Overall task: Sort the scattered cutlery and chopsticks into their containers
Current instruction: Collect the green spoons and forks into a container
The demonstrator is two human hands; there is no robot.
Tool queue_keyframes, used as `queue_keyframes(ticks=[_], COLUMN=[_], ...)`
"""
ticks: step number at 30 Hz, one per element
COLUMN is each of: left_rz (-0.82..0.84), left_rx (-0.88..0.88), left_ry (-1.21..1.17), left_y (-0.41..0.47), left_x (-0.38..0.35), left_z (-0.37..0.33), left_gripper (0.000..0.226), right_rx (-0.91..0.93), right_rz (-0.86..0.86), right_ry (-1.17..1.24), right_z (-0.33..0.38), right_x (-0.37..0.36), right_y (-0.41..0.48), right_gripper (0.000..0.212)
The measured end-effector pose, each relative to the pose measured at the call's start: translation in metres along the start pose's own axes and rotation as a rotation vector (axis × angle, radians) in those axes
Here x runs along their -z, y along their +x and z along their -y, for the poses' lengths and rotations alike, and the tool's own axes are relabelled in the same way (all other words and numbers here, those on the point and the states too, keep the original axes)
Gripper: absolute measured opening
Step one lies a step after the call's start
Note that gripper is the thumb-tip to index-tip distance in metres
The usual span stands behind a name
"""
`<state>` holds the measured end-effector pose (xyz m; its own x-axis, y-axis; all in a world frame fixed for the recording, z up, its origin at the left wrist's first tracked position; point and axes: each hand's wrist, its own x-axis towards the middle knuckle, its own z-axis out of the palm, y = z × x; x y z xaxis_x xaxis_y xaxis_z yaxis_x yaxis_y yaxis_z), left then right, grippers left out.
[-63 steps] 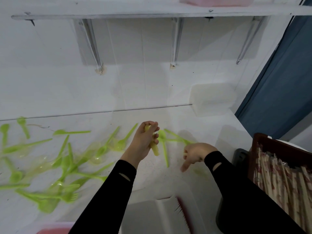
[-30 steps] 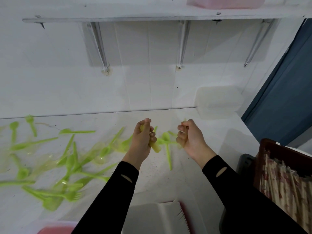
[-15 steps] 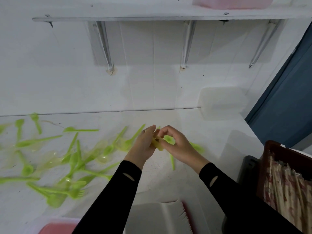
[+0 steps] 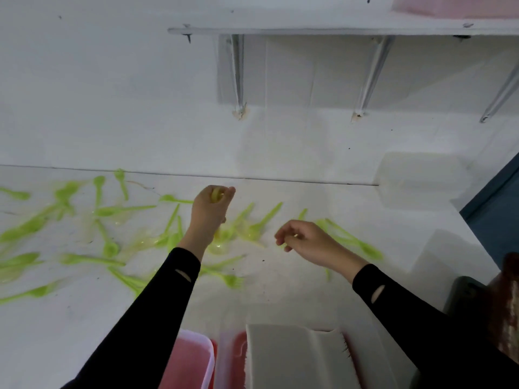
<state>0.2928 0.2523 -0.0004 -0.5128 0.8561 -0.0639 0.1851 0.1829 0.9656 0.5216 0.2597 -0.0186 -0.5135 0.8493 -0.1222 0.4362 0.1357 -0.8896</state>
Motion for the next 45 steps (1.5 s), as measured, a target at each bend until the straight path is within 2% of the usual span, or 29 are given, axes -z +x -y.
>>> queue_keyframes(ticks=[3, 6, 10, 14, 18, 22, 25, 28, 29, 31, 33, 36, 39, 43, 45], left_rz=[0.031, 0.195, 0.450, 0.491, 0.497, 0.468, 0.392, 0.392, 0.400, 0.407, 0.422, 0.509, 0.465, 0.428, 0.395], left_rx=[-0.088, -0.246, -0.372, -0.530, -0.580, -0.570, -0.572, -0.528, -0.509, -0.493, -0.461, -0.410, -0.409, -0.436, -0.460], left_ry=[0.347, 0.622, 0.896, 1.129, 1.075, 0.745, 0.640, 0.605, 0.613, 0.625, 0.656, 0.795, 0.914, 0.898, 0.806], left_y=[0.009, 0.014, 0.011, 0.010, 0.015, 0.027, 0.046, 0.062, 0.066, 0.073, 0.076, 0.077, 0.075, 0.078, 0.082], left_x=[0.034, 0.050, 0.059, 0.064, 0.070, 0.076, 0.086, 0.092, 0.090, 0.084, 0.074, 0.057, 0.046, 0.049, 0.057], left_z=[0.035, 0.066, 0.091, 0.093, 0.095, 0.089, 0.089, 0.084, 0.083, 0.086, 0.089, 0.092, 0.093, 0.088, 0.082], left_gripper=[0.022, 0.016, 0.031, 0.044, 0.024, 0.020, 0.011, 0.050, 0.057, 0.049, 0.026, 0.031, 0.021, 0.020, 0.021], right_rx=[0.024, -0.009, -0.006, -0.044, -0.119, -0.184, -0.192, -0.186, -0.186, -0.185, -0.189, -0.191, -0.205, -0.256, -0.278], right_rz=[0.014, 0.034, 0.057, 0.071, -0.012, -0.011, -0.069, -0.175, -0.221, -0.283, -0.313, -0.363, -0.392, -0.469, -0.448], right_ry=[-0.198, -0.376, -0.649, -0.805, -0.852, -0.989, -0.901, -0.745, -0.692, -0.610, -0.536, -0.401, -0.232, -0.078, -0.135], right_z=[0.008, 0.010, 0.007, 0.002, -0.002, -0.007, -0.002, 0.008, 0.011, 0.016, 0.023, 0.030, 0.035, 0.038, 0.036], right_x=[-0.026, -0.052, -0.080, -0.096, -0.101, -0.103, -0.105, -0.103, -0.101, -0.099, -0.097, -0.096, -0.096, -0.093, -0.094], right_y=[0.021, 0.042, 0.067, 0.078, 0.079, 0.076, 0.075, 0.070, 0.067, 0.061, 0.056, 0.045, 0.032, 0.024, 0.022], right_gripper=[0.024, 0.027, 0.038, 0.045, 0.038, 0.025, 0.021, 0.016, 0.015, 0.015, 0.015, 0.015, 0.020, 0.020, 0.019])
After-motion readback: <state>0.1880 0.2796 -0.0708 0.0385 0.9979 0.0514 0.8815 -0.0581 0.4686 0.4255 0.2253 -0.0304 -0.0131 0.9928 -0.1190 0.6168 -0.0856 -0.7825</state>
